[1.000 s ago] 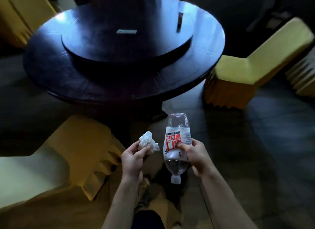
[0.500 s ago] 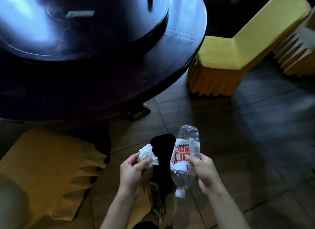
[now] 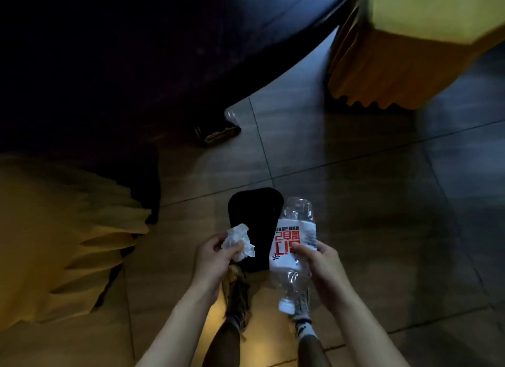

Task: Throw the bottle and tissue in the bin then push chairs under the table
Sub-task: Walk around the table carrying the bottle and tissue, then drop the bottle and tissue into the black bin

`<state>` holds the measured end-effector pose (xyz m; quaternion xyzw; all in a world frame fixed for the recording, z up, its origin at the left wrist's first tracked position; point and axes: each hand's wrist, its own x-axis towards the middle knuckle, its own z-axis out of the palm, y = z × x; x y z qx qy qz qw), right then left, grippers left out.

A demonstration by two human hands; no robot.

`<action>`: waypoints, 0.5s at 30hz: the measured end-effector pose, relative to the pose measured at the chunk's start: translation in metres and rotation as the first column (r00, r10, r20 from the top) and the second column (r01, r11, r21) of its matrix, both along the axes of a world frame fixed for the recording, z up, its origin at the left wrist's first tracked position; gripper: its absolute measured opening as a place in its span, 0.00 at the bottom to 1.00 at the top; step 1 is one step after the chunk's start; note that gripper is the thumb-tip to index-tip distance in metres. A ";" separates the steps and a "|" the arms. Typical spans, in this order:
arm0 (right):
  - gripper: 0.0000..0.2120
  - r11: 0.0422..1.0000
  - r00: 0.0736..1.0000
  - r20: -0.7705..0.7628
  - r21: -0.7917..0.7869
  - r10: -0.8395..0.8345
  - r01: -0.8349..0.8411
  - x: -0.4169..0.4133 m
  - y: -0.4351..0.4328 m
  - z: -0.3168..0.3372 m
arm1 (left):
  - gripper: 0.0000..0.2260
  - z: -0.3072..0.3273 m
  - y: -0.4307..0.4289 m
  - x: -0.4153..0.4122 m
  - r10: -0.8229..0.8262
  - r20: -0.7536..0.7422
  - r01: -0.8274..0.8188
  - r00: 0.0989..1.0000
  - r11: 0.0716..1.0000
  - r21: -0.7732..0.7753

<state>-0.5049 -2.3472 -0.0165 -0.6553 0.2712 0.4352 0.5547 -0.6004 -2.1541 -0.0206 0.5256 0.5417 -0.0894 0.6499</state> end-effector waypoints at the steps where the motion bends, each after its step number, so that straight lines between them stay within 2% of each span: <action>1: 0.07 0.999 0.999 -0.010 0.000 0.041 -0.041 0.004 -0.002 -0.020 | 0.09 -0.015 -0.005 0.003 0.007 -0.013 -0.007 1.000 1.000 0.011; 6: 0.10 0.980 0.980 -0.010 -0.039 0.197 -0.197 0.017 -0.002 -0.119 | 0.06 -0.101 -0.026 0.012 0.012 -0.111 -0.002 0.994 0.996 0.087; 10: 0.19 0.947 0.950 0.018 -0.087 0.312 -0.309 0.023 0.009 -0.187 | 0.06 -0.157 -0.032 0.017 0.032 -0.150 -0.010 0.988 0.989 0.150; 15: 0.18 0.921 0.922 0.081 -0.128 0.379 -0.368 0.026 0.026 -0.240 | 0.09 -0.196 -0.030 0.016 0.045 -0.162 -0.017 0.986 0.985 0.171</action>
